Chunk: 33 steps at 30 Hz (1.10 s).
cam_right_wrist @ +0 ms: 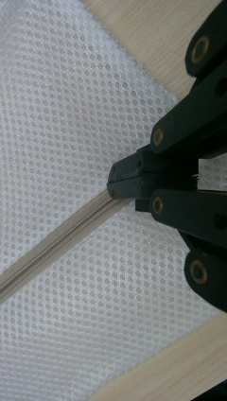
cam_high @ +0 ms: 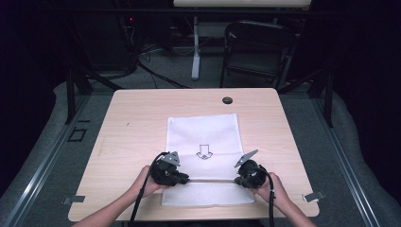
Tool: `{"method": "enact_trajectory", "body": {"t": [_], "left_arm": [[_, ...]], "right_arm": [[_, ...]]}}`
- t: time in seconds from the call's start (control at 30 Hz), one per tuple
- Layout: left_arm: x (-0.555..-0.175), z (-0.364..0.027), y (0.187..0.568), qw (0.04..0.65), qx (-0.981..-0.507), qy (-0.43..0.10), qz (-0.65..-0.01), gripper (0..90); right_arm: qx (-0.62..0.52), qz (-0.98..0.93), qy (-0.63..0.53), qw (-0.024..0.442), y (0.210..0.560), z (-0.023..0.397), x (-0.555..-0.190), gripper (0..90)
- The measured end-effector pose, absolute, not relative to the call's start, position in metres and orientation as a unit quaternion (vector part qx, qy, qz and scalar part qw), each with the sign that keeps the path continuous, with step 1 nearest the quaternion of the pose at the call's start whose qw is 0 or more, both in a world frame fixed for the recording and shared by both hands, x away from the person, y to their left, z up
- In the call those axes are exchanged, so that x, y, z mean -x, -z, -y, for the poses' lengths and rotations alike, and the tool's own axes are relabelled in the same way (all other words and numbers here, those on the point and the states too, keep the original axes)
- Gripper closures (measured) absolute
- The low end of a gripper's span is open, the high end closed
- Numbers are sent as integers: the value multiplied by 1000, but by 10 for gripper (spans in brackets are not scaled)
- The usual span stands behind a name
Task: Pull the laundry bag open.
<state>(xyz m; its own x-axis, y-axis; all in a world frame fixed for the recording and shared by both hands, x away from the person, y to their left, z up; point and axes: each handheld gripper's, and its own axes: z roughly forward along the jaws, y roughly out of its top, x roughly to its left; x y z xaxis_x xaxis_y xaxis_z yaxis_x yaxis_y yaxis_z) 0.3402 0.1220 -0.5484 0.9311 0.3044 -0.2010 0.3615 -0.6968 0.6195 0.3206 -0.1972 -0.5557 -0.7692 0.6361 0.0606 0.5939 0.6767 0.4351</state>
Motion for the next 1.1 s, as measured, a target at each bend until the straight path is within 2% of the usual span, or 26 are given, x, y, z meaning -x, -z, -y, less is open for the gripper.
{"method": "enact_trajectory", "body": {"t": [1.1], "left_arm": [[-335, -160, 545, 341, -918, 36, -201, 814]], "right_arm": [[-340, -915, -212, 45, 555, 200, -321, 900]]}}
